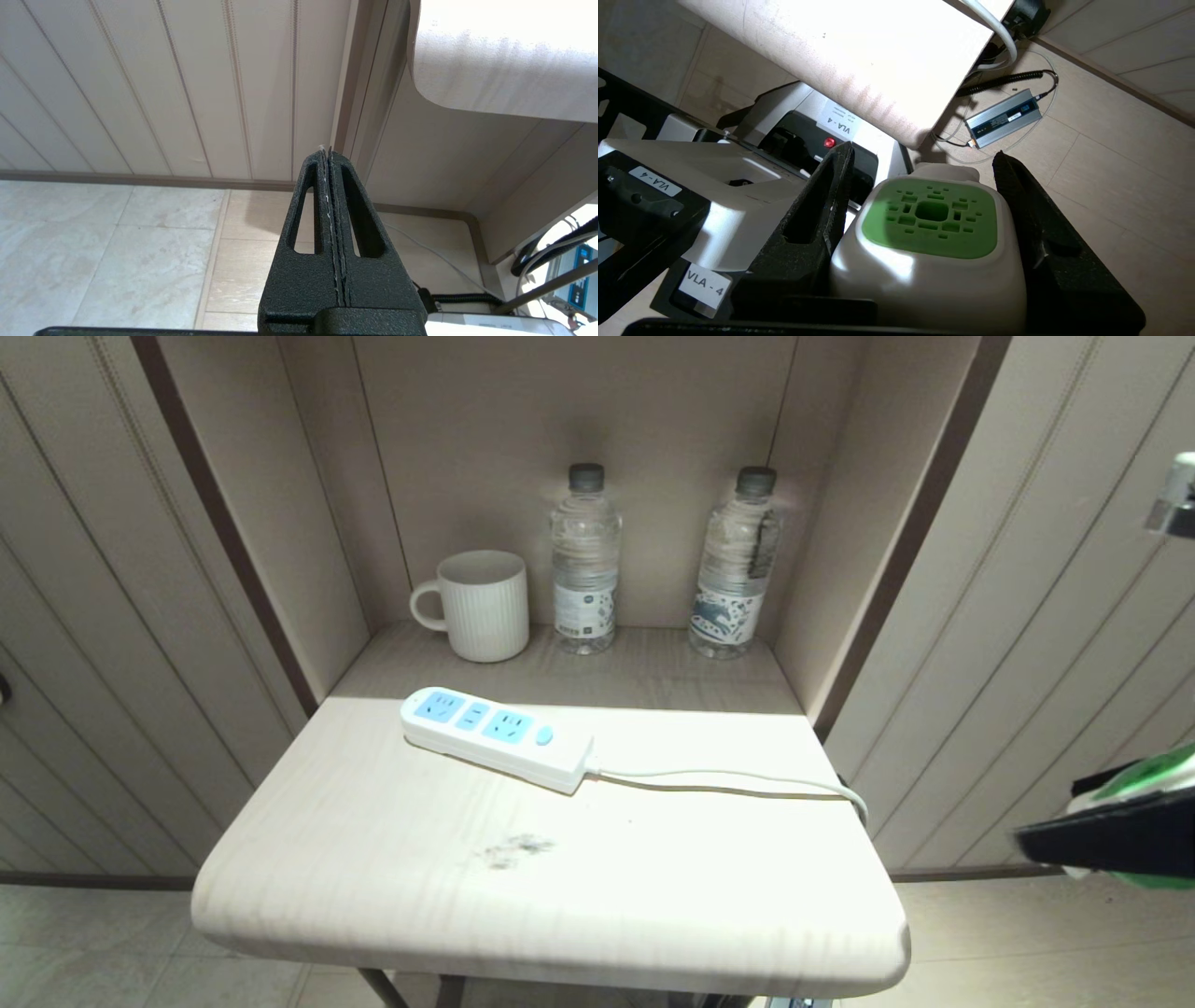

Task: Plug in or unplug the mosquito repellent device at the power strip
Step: Insert the plug into the socket

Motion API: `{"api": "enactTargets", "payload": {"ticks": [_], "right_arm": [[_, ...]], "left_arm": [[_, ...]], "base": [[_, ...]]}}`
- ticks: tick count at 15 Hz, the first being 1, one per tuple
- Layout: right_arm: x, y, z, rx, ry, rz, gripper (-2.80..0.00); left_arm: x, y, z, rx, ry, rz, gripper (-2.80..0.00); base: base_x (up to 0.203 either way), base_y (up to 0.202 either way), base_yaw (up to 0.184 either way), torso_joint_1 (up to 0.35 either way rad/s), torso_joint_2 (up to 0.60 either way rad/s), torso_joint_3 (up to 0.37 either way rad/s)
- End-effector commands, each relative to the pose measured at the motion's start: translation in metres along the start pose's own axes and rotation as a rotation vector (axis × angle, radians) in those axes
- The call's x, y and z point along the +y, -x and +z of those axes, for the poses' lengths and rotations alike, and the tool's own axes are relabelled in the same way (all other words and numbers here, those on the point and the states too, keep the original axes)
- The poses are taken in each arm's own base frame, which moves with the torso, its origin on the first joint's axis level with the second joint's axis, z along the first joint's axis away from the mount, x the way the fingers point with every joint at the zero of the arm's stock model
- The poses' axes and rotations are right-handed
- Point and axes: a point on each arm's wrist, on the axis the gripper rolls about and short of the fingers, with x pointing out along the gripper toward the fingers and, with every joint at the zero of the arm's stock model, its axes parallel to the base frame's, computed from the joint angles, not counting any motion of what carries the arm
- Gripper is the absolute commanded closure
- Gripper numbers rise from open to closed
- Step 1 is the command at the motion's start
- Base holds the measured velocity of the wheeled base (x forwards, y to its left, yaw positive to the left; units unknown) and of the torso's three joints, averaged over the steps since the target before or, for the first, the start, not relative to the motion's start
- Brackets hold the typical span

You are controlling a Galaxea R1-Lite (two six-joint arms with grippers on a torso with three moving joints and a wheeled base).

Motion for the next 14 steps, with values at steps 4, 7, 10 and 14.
{"api": "enactTargets", "payload": {"ticks": [4, 7, 10, 14], "right_arm": [[-0.001, -0.001, -0.001, -0.006, 0.011, -0.044, 0.00], [-0.002, 0.002, -0.002, -0.012, 0.009, -0.045, 0.00], [-0.005, 0.007, -0.005, -0.028, 0.005, -0.040, 0.00], [-0.006, 0.009, -0.006, -0.033, 0.004, -0.040, 0.00]], "left_arm": [[0.000, 0.000, 0.000, 0.002, 0.000, 0.002, 0.00], [0.000, 0.000, 0.000, 0.002, 0.000, 0.000, 0.00], [0.000, 0.000, 0.000, 0.002, 0.000, 0.000, 0.00], [0.000, 0.000, 0.000, 0.002, 0.001, 0.002, 0.00]], "base": [[0.000, 0.000, 0.000, 0.000, 0.00, 0.000], [0.000, 0.000, 0.000, 0.016, -0.04, -0.024], [0.000, 0.000, 0.000, 0.124, -0.35, -0.219], [0.000, 0.000, 0.000, 0.183, -0.46, -0.271]]}}
